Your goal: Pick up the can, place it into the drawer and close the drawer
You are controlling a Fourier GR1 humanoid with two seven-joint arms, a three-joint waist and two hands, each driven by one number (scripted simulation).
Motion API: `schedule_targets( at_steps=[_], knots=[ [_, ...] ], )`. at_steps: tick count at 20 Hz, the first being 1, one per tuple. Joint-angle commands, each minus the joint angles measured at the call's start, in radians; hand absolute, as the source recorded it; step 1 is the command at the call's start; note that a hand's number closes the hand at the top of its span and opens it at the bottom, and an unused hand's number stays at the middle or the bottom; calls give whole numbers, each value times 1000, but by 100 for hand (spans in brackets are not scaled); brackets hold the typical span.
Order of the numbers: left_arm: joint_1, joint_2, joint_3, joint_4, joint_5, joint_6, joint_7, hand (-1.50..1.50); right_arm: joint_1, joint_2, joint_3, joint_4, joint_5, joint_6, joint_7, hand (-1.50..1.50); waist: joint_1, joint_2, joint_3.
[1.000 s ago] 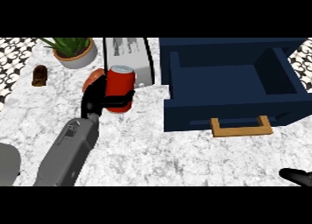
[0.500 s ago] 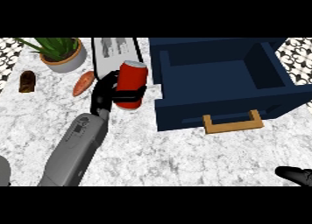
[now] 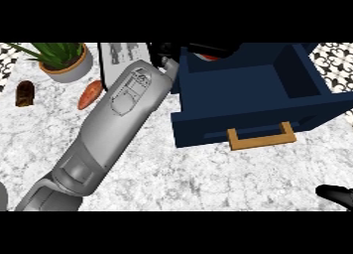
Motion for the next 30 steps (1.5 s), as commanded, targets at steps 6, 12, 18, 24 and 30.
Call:
schedule_targets(
  at_steps=[6, 12, 18, 24, 30],
  knots=[
    [-288, -7, -64, 276, 112, 140, -69, -150, -7, -1, 19, -5, 29, -6, 4, -150, 6, 14, 1],
    [-342, -8, -52, 348, 209, 166, -152, -150, -42, -87, 6, 31, 82, 48, -65, -150, 0, 21, 1],
    [-341, -8, -18, 390, 307, 135, -226, -150, -140, -172, 43, 54, 234, 50, -92, -150, 24, 20, -1],
    [-395, -8, -5, 440, 351, 133, -258, -150, -157, -193, 177, 176, 490, 22, -200, -150, 56, 17, 0],
    [-439, -8, 5, 496, 364, 112, -304, -150, -318, -203, 296, 337, 670, -13, -190, -150, 85, 14, -1]
  ],
)
